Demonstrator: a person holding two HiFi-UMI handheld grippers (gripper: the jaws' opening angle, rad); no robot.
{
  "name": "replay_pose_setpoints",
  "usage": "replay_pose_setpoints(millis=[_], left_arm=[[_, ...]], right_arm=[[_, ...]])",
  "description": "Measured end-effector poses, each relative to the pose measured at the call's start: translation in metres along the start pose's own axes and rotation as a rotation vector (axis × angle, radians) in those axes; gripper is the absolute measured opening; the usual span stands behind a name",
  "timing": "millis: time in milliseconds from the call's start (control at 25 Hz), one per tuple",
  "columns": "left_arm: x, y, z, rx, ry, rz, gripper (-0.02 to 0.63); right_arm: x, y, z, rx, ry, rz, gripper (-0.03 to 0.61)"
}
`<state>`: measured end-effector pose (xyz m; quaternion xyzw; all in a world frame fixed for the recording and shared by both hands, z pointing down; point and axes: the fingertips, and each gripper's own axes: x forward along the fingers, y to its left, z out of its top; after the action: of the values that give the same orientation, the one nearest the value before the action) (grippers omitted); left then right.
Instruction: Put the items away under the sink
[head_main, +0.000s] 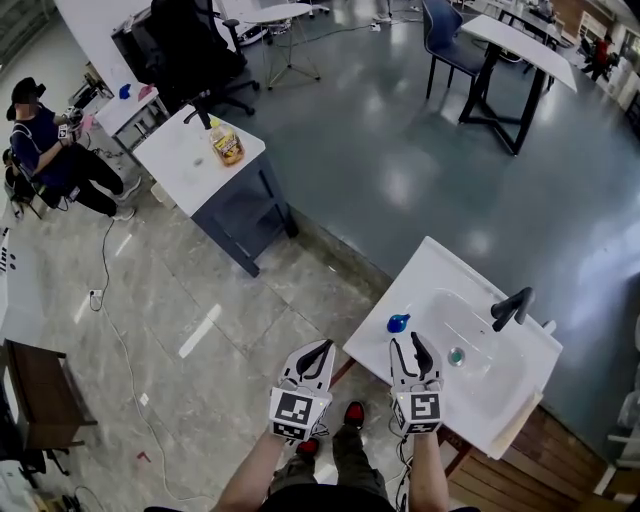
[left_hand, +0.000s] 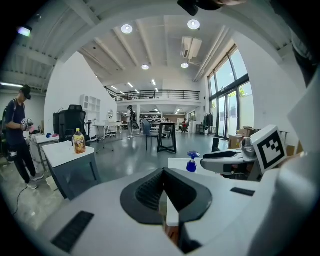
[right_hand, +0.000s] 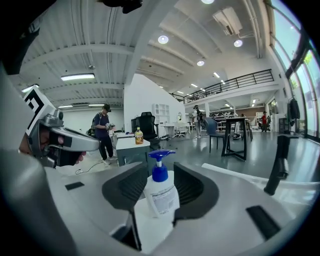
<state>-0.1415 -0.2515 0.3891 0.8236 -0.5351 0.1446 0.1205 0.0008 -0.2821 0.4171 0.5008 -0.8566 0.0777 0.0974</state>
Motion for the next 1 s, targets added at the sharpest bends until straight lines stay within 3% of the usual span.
replay_pose_setpoints(millis=[160, 1000], left_arm=[[0.005, 0.004, -0.002, -0.008, 0.009, 0.017, 0.006], [0.019, 0.016, -0.015, -0.022, 0.047, 0.067, 0.006]], right_arm=[[0.014, 0.0, -0.001, -0.007, -0.001, 0.028, 0.186], [0.044, -0.002, 0.004, -0.014, -0.044, 0.078, 0.187]])
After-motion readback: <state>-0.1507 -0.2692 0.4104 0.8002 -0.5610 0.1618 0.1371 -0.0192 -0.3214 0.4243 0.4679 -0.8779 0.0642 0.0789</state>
